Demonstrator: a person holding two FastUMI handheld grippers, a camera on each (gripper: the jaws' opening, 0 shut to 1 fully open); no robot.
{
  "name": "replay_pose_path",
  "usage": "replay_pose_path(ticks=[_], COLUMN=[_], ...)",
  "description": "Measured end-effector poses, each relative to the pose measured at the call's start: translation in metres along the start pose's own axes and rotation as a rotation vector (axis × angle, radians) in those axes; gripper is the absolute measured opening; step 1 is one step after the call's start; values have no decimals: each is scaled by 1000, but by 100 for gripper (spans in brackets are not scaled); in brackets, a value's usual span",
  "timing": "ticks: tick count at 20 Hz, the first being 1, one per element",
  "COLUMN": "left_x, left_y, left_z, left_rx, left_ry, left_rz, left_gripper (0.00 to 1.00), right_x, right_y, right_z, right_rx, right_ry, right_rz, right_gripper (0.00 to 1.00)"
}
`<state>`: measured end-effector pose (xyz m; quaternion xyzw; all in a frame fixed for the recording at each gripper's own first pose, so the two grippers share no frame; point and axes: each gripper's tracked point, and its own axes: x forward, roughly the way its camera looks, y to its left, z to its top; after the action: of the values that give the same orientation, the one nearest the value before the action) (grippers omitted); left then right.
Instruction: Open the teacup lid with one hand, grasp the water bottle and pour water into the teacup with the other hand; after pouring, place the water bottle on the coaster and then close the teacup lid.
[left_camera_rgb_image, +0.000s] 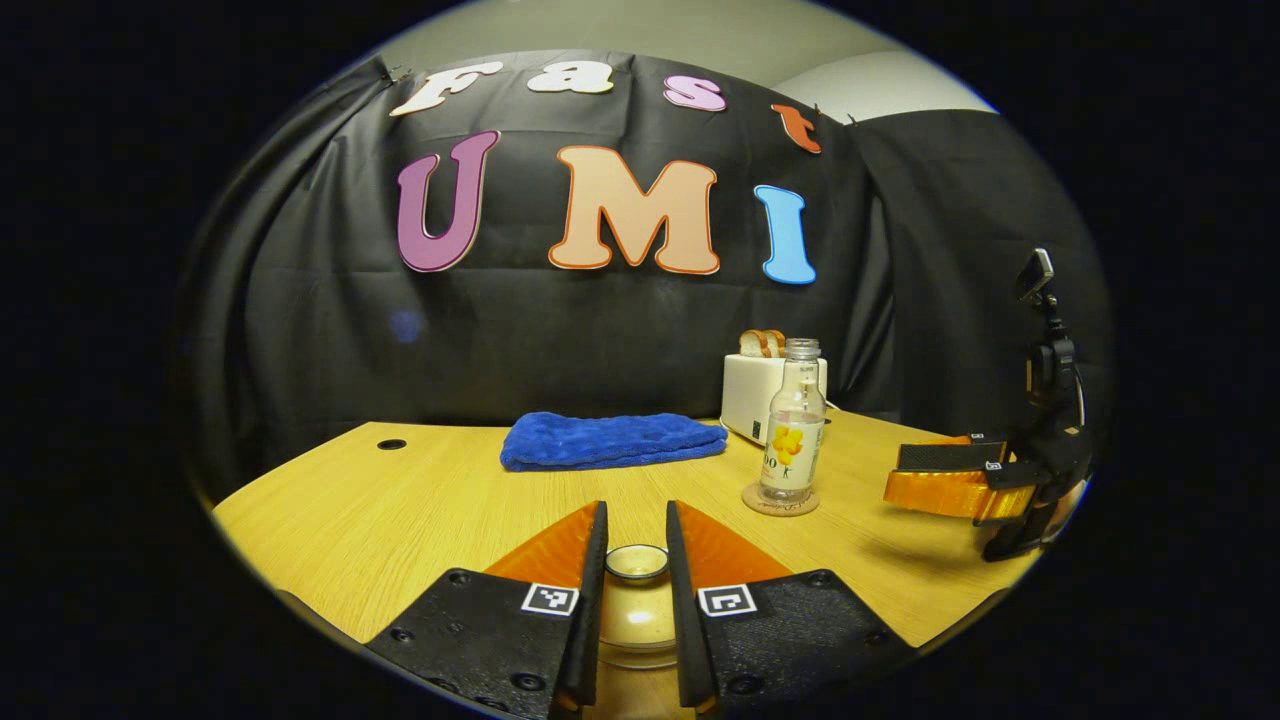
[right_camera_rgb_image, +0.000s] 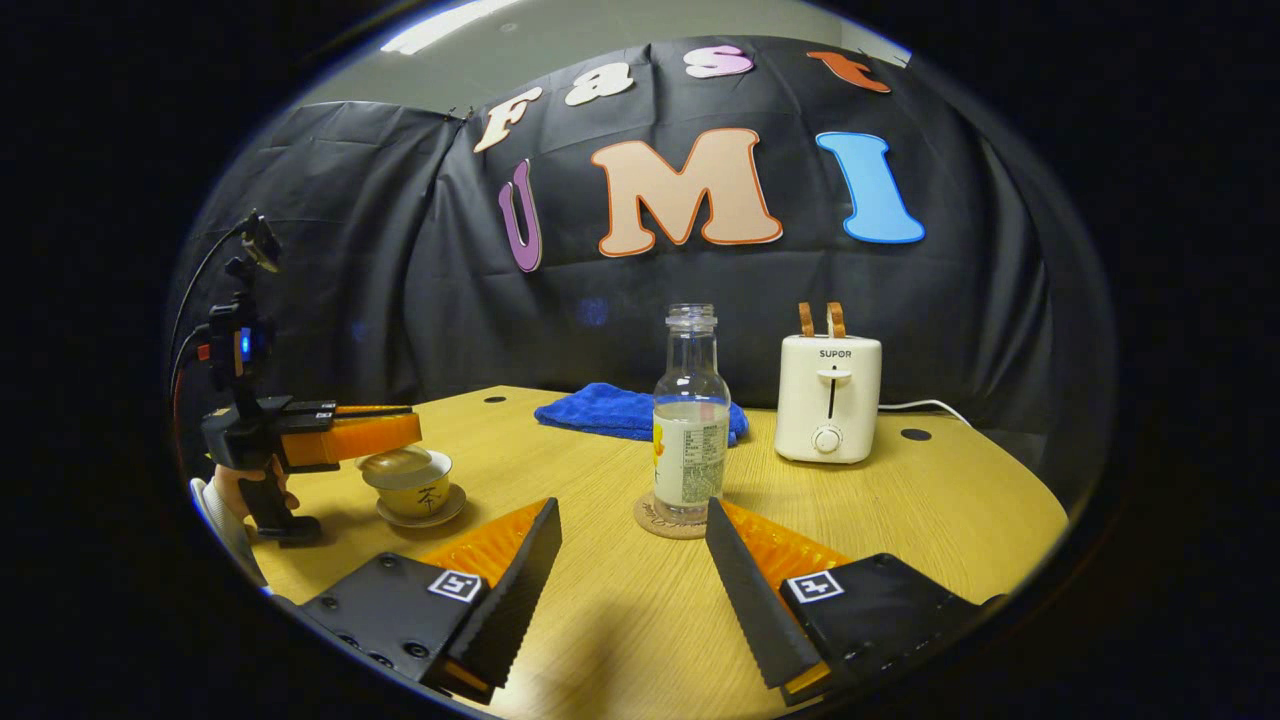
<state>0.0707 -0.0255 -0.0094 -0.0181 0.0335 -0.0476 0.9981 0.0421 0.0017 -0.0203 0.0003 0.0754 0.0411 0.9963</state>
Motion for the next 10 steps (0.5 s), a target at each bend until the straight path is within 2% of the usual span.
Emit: replay_pose_path(ticks=[5, 6, 7, 10], left_x=[5, 6, 7, 5], left_y=[-1, -1, -2, -2], left_z=[-7, -8, -8, -1], left_rx=[-5, -5, -3, 10], left_ry=[22, 25, 24, 5], left_rz=[4, 1, 1, 4], left_gripper=[29, 29, 30, 32], right_x=[0, -1, -1, -2], right_y=[4, 5, 5, 6], right_z=[3, 2, 4, 3], right_rx=[-3, -5, -8, -11], right_ry=[-13, -15, -16, -20], right_rz=[5, 6, 7, 8], right_gripper=[91, 94, 91, 91])
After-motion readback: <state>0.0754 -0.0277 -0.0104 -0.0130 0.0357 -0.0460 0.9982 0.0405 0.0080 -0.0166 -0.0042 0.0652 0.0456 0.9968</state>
